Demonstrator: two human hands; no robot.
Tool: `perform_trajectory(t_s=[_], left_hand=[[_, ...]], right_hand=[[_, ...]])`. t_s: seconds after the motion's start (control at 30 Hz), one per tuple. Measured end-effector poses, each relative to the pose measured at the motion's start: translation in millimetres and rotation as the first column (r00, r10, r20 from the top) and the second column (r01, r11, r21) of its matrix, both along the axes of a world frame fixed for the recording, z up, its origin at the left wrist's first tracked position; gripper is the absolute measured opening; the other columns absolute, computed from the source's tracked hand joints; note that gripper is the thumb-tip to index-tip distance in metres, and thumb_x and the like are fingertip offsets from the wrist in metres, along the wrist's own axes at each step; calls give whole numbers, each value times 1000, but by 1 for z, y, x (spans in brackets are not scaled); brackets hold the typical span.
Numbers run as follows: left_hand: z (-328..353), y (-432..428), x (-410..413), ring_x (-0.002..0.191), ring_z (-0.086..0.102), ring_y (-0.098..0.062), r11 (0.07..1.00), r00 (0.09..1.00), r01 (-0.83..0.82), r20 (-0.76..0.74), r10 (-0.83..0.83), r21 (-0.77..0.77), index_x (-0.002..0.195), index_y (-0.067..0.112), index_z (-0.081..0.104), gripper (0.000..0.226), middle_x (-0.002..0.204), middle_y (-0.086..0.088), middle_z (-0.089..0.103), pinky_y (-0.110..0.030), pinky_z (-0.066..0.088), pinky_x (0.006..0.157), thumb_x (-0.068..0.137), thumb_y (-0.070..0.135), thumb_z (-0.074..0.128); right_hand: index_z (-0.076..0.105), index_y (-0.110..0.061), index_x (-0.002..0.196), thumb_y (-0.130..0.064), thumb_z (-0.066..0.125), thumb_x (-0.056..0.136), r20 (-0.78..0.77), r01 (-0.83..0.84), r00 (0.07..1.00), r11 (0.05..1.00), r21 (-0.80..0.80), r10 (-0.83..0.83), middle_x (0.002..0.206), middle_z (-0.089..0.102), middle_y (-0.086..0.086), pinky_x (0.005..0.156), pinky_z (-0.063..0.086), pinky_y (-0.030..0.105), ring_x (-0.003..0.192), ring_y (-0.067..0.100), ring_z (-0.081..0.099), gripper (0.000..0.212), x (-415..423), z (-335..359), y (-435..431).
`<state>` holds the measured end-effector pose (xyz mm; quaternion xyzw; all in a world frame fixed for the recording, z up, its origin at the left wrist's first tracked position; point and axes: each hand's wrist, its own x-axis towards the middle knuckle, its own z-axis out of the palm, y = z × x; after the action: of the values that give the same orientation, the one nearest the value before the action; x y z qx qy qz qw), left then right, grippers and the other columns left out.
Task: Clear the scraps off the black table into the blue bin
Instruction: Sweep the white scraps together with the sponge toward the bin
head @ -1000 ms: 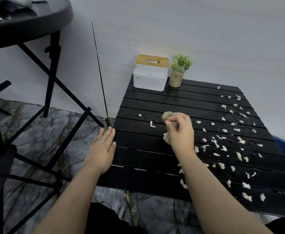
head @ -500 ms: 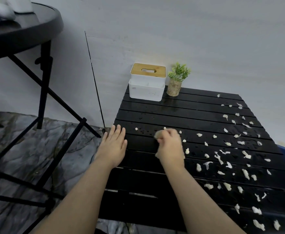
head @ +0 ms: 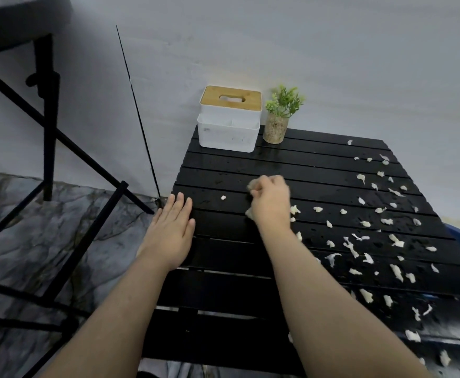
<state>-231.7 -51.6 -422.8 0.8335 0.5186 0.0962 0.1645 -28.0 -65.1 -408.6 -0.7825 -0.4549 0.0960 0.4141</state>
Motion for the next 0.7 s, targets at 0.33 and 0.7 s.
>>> perform_trajectory(t_s=[0.33,0.7], left_hand=[[1,1,1,145,-10,-10,1000,1000,-5,14,6,-8,147,17,7,52,158,2,-2,-31,0,119,99,32,19],[-2,0,2,144,-14,-9,1000,1000,-5,-11,5,31,148,19,5,52,158,2,-3,-30,-7,117,99,32,16]], right_hand=[[62,-10,103,-3,61,80,271,-327,901,941,-87,339,118,50,11,87,45,42,112,27,42,23,-74,-5,10],[66,-13,91,0,59,80,65,244,967,969,35,-246,111,48,7,68,53,28,89,20,48,19,7,19,0]])
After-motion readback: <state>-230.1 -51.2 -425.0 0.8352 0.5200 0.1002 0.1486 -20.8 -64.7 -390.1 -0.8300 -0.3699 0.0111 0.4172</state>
